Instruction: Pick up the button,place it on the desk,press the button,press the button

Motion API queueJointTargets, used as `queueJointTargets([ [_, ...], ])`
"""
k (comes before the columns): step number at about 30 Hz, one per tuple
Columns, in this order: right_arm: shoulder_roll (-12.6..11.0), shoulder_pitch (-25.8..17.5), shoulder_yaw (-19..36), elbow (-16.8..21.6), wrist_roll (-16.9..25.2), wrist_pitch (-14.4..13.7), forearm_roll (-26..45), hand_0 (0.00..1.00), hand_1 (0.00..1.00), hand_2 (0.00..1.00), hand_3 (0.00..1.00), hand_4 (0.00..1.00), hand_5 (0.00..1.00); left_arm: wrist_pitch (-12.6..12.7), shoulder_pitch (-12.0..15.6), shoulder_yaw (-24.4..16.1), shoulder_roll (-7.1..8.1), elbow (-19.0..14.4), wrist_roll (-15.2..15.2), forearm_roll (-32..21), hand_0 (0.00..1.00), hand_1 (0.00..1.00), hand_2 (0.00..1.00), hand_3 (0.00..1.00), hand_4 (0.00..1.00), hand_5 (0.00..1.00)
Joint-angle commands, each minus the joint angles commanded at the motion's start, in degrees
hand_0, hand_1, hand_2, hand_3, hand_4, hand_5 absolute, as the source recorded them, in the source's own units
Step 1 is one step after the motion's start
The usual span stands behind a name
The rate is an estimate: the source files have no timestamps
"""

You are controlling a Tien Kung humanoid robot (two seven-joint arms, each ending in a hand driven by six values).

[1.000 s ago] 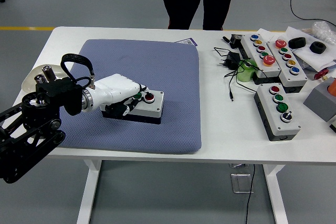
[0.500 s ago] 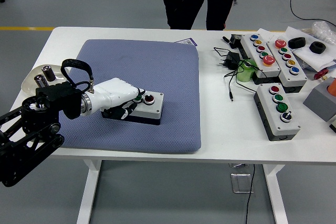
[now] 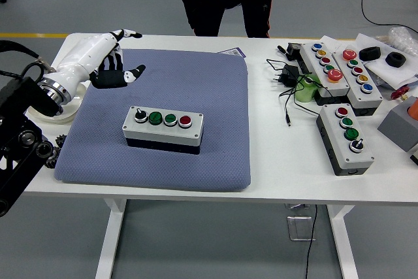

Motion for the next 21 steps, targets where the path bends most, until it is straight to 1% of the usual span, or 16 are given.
queueJointTargets([
  [1, 0.0, 0.0, 0.0, 0.0, 0.0, 0.0, 0.0, 0.748, 0.702, 0.714, 0.583, 0.182, 0.135, 2.1, 0.1, -0.7, -0.36, 1.1, -0.7, -2.2, 0.905, 0.905, 0.935, 0.998, 0.924, 0.816],
  [2, 0.0, 0.0, 0.0, 0.0, 0.0, 0.0, -0.1, 0.748, 0.702, 0.714, 0.583, 0.182, 0.135, 3.3, 0.2, -1.4, -0.68, 2.1, -1.1, -4.5, 0.905, 0.905, 0.935, 0.998, 0.924, 0.816],
  [3, 0.0, 0.0, 0.0, 0.0, 0.0, 0.0, -0.1, 0.748, 0.702, 0.714, 0.583, 0.182, 0.135, 3.9, 0.2, -2.3, -1.04, 3.3, -1.6, -7.1, 0.905, 0.905, 0.935, 0.998, 0.924, 0.816],
  [4, 0.0, 0.0, 0.0, 0.0, 0.0, 0.0, -0.1, 0.748, 0.702, 0.714, 0.583, 0.182, 0.135, 3.5, 0.3, -3.2, -1.37, 4.8, -2.0, -9.7, 0.905, 0.905, 0.935, 0.998, 0.924, 0.816],
  [5, 0.0, 0.0, -0.1, 0.0, 0.0, 0.0, -0.1, 0.748, 0.702, 0.714, 0.583, 0.182, 0.135, 2.9, 0.3, -3.9, -1.57, 6.0, -2.3, -11.9, 0.931, 0.925, 0.970, 0.998, 0.912, 0.880],
  [7, 0.0, 0.1, -0.1, 0.0, 0.0, 0.0, -0.1, 0.748, 0.702, 0.714, 0.583, 0.182, 0.135, 2.2, 0.5, -5.0, -1.90, 8.1, -3.3, -16.8, 0.931, 0.925, 0.970, 0.998, 0.912, 0.880],
  [10, 0.0, 0.1, 0.0, 0.0, 0.0, 0.0, 0.0, 0.748, 0.702, 0.714, 0.583, 0.182, 0.135, 2.1, 0.8, -6.3, -2.40, 10.9, -5.5, -24.2, 0.931, 0.925, 0.970, 0.998, 0.912, 0.880],
  [11, 0.0, 0.1, 0.0, 0.0, 0.0, 0.0, -0.1, 0.748, 0.702, 0.714, 0.583, 0.182, 0.135, 1.9, 0.9, -6.6, -2.48, 11.3, -5.8, -26.4, 0.925, 0.919, 0.955, 0.998, 0.880, 0.998],
  [13, 0.0, 0.1, 0.0, 0.0, -0.1, 0.0, -0.2, 0.748, 0.702, 0.714, 0.583, 0.182, 0.135, 0.7, 1.1, -6.9, -2.53, 12.5, -6.6, -31.3, 0.925, 0.919, 0.955, 0.998, 0.880, 0.998],
  [16, 0.1, 0.1, 0.2, 0.0, -0.1, 0.0, -0.4, 0.748, 0.702, 0.714, 0.583, 0.182, 0.135, -1.0, 1.4, -6.8, -2.40, 13.3, -7.0, -38.4, 0.925, 0.919, 0.955, 0.998, 0.880, 0.998],
  [17, 0.1, 0.1, 0.2, 0.0, -0.1, 0.0, -0.4, 0.748, 0.702, 0.714, 0.583, 0.182, 0.135, -1.2, 1.5, -6.8, -2.42, 13.5, -7.1, -41.0, 0.926, 0.917, 0.942, 0.998, 0.850, 0.998],
  [21, 0.1, 0.1, 0.3, 0.0, -0.1, 0.0, -0.6, 0.748, 0.702, 0.714, 0.583, 0.182, 0.135, -1.1, 1.8, -7.1, -2.62, 14.0, -7.1, -50.6, 0.926, 0.917, 0.942, 0.998, 0.850, 0.998],
])
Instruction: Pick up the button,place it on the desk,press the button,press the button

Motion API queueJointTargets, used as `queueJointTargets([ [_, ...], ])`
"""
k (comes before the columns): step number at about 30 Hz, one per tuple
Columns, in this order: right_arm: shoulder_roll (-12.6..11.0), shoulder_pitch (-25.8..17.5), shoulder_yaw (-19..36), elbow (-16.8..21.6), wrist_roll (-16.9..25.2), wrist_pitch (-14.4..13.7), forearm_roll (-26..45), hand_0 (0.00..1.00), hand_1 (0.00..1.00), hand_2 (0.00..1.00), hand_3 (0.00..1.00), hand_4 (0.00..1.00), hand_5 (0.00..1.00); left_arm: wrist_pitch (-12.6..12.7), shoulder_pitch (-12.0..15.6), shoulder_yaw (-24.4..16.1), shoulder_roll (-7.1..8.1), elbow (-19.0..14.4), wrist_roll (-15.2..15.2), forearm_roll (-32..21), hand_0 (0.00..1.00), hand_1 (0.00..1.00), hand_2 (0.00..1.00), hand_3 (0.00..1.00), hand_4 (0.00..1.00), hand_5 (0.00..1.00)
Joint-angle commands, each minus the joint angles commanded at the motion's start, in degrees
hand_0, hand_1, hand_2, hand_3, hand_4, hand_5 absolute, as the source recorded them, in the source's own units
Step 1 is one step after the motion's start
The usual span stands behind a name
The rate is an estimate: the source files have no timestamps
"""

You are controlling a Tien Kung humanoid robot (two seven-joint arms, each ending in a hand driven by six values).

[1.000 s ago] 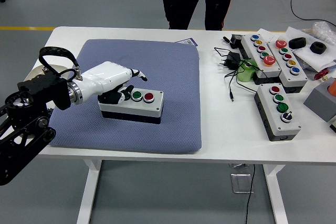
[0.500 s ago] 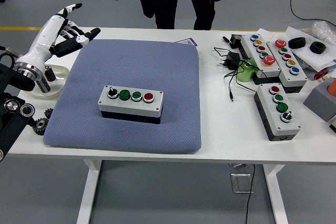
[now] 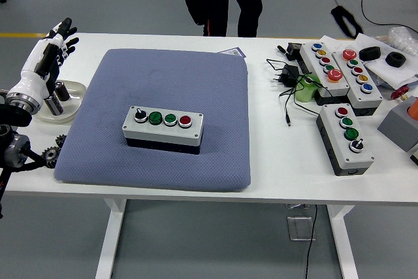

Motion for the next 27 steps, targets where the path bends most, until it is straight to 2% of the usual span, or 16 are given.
queueJointTargets([
  [5, 0.0, 0.0, 0.0, 0.0, 0.0, 0.0, 0.1, 0.748, 0.702, 0.714, 0.582, 0.182, 0.136, -0.2, 0.3, -0.2, 0.08, 0.2, 0.3, -11.8, 0.944, 0.923, 0.943, 0.998, 0.847, 0.998],
  [7, 0.0, 0.0, 0.0, 0.0, 0.0, 0.0, 0.0, 0.748, 0.702, 0.714, 0.582, 0.182, 0.136, -0.4, 0.3, -0.2, 0.06, 0.2, 0.4, -13.9, 0.944, 0.923, 0.943, 0.998, 0.847, 0.998],
  [27, 0.0, -0.1, -0.4, 0.0, -0.1, 0.0, 0.4, 0.747, 0.702, 0.714, 0.582, 0.181, 0.136, -0.5, 0.5, 0.6, 0.08, 0.1, 1.9, -15.1, 0.939, 0.923, 0.944, 0.998, 0.828, 0.998],
])
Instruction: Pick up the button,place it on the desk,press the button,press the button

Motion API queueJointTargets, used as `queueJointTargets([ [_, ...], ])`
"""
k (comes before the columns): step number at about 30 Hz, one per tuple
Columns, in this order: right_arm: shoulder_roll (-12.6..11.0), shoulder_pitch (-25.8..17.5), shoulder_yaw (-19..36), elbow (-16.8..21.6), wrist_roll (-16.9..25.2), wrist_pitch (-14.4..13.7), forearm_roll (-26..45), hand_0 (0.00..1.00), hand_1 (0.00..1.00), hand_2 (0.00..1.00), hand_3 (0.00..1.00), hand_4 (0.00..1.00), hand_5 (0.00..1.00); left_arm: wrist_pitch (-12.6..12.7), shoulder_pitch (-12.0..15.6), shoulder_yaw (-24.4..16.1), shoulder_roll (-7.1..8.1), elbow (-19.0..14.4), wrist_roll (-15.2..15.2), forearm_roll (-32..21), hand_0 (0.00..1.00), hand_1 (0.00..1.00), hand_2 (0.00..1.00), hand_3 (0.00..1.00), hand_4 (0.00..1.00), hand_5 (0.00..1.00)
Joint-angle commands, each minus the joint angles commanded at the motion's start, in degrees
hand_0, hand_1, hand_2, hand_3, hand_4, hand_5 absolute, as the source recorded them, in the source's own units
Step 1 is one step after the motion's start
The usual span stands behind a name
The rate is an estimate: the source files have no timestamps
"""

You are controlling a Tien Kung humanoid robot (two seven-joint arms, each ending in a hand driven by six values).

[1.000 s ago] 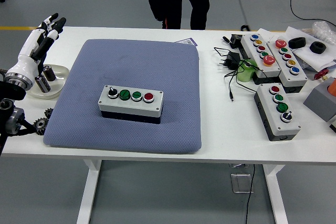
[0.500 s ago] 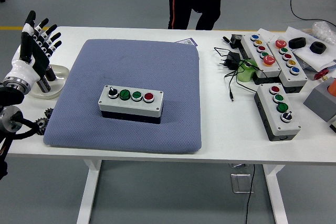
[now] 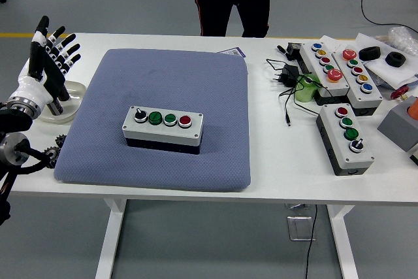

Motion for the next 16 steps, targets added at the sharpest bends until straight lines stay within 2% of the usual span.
queueJointTargets([
  [6, 0.1, 0.1, 1.3, 0.0, -0.1, 0.0, -1.5, 0.747, 0.702, 0.713, 0.583, 0.182, 0.135, -0.1, -0.2, 0.4, 0.37, -0.4, 0.4, -0.5, 0.940, 0.922, 0.944, 0.998, 0.829, 0.998],
  [10, -0.1, 1.2, 1.0, 0.0, 0.0, 0.0, -1.6, 0.747, 0.702, 0.713, 0.583, 0.182, 0.135, -0.2, -1.6, 0.3, 0.98, -0.4, 0.4, -0.5, 0.940, 0.922, 0.944, 0.998, 0.829, 0.998],
  [16, -0.1, 1.1, 1.4, 0.0, 0.2, -0.1, -1.3, 0.747, 0.702, 0.713, 0.583, 0.182, 0.135, -0.4, -2.1, 0.6, 0.88, -0.6, 0.5, -0.3, 0.938, 0.923, 0.944, 0.998, 0.827, 0.998],
])
